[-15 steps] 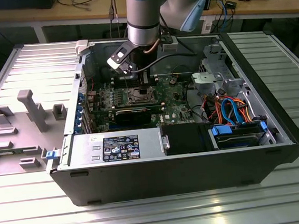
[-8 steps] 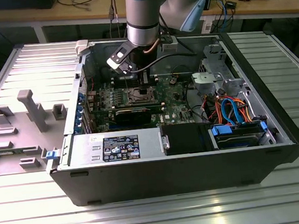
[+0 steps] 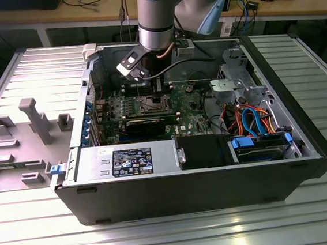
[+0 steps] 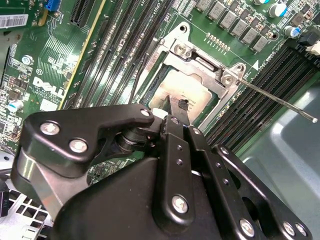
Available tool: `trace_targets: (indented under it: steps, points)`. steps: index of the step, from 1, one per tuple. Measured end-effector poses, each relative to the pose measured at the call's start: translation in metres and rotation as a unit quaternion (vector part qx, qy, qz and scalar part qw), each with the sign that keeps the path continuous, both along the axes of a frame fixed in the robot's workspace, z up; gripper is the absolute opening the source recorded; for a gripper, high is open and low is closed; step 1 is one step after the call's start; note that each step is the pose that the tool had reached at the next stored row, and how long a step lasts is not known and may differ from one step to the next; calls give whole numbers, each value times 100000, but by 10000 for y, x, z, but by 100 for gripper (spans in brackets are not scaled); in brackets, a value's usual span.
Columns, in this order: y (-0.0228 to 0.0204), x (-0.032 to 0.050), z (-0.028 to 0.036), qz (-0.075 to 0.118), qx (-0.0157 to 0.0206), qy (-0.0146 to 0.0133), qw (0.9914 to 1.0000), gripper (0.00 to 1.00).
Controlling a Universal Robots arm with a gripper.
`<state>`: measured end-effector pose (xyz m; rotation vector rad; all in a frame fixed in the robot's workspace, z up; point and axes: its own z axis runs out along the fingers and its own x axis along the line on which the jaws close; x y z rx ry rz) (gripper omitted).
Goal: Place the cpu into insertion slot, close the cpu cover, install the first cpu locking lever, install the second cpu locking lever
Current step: 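Install the first cpu locking lever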
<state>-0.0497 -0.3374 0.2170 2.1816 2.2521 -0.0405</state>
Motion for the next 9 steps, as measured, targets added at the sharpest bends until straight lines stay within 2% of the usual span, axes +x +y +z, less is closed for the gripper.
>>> trace_targets:
  steps: [2,6,9]
  points:
    - [0,-1,-1,-4,8,-220,100000,11]
    - [0,-1,10,-1,-14,-290,100000,11]
    - [0,-1,61,-1,1,-306,100000,11]
